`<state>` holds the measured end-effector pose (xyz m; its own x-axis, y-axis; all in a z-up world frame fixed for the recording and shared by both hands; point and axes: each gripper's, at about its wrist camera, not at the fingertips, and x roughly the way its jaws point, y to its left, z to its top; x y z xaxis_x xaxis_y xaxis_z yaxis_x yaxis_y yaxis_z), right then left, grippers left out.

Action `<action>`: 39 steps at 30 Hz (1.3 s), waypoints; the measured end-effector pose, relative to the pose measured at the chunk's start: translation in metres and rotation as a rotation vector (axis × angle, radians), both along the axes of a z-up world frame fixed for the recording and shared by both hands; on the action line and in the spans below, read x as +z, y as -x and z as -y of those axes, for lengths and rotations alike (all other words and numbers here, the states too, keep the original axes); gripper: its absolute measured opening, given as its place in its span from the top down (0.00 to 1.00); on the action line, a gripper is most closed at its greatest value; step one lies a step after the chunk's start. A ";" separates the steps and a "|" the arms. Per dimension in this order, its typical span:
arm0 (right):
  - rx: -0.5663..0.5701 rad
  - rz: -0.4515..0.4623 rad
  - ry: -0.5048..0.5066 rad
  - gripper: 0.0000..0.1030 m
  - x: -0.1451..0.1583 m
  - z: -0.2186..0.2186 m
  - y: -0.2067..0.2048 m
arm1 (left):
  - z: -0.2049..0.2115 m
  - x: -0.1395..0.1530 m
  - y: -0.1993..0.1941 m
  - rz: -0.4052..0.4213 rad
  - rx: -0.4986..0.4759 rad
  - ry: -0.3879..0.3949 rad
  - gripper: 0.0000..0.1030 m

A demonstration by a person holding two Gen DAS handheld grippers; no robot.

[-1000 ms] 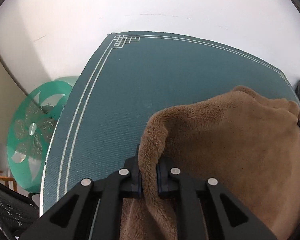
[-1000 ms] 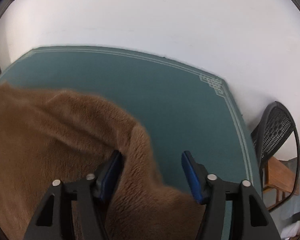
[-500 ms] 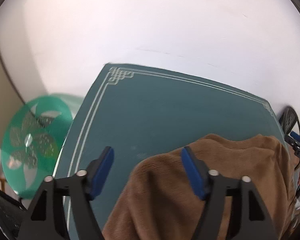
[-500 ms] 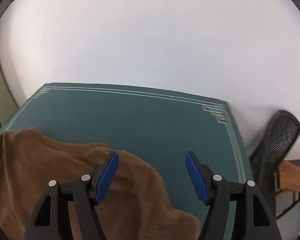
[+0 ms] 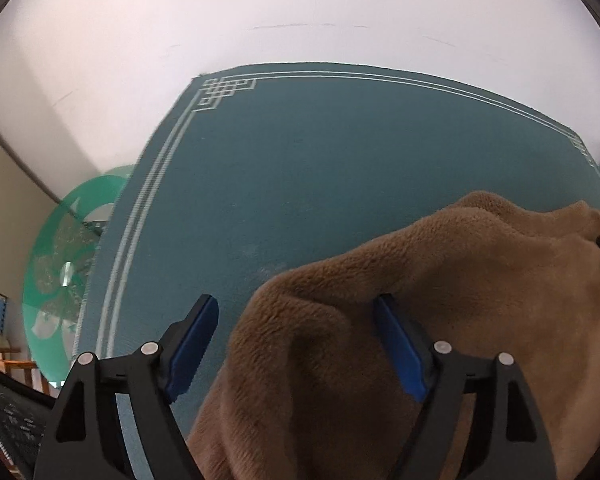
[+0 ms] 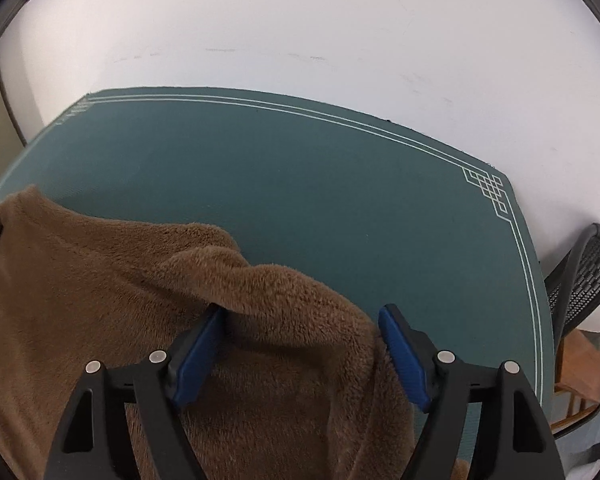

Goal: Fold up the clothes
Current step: 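Open both grippers and release the blanket onto the table, then grasp a blanket corner with the right gripper and lift it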

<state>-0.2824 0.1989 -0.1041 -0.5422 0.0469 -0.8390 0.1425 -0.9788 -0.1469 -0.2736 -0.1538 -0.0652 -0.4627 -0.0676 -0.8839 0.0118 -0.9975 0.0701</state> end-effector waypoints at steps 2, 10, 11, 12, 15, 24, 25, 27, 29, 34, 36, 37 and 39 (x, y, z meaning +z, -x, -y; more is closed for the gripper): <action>0.016 -0.032 -0.001 0.24 0.015 -0.003 -0.019 | 0.002 0.012 -0.011 -0.014 -0.003 0.027 0.19; 0.035 -0.206 0.049 0.24 0.108 -0.043 -0.131 | -0.017 0.058 -0.062 -0.061 -0.066 0.023 0.18; 0.030 -0.227 0.049 0.24 0.121 -0.046 -0.141 | -0.021 0.062 -0.070 -0.066 -0.084 0.025 0.18; 0.023 -0.256 0.050 0.24 0.135 -0.050 -0.164 | -0.026 0.065 -0.080 -0.070 -0.102 0.030 0.18; 0.004 -0.344 0.043 0.24 0.166 -0.072 -0.225 | -0.035 0.066 -0.097 -0.080 -0.154 0.046 0.18; -0.018 -0.500 0.098 0.19 0.212 -0.094 -0.397 | -0.064 0.061 -0.163 -0.097 -0.226 0.041 0.17; -0.016 -0.479 0.122 0.19 0.202 -0.095 -0.406 | -0.065 0.060 -0.168 -0.096 -0.223 0.037 0.17; -0.020 -0.408 0.142 0.19 0.169 -0.093 -0.419 | -0.065 0.057 -0.175 -0.094 -0.210 0.029 0.17; -0.023 -0.308 0.138 0.19 0.135 -0.087 -0.427 | -0.063 0.058 -0.183 -0.093 -0.198 0.018 0.17; -0.025 -0.192 -0.068 0.19 0.098 -0.073 -0.454 | -0.062 0.067 -0.196 -0.117 -0.195 0.017 0.17; -0.067 -0.216 -0.154 0.19 0.107 -0.080 -0.468 | -0.062 0.069 -0.200 -0.125 -0.196 0.013 0.17; -0.110 -0.253 -0.150 0.19 0.117 -0.088 -0.475 | -0.062 0.069 -0.202 -0.127 -0.195 0.007 0.17; -0.206 -0.338 -0.122 0.19 0.140 -0.108 -0.489 | -0.064 0.069 -0.204 -0.125 -0.199 -0.011 0.17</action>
<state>0.2067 0.3069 0.0354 -0.7551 0.2711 -0.5969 -0.1306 -0.9545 -0.2682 -0.0700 -0.0895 0.0039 -0.5722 0.0458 -0.8188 -0.1774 -0.9817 0.0691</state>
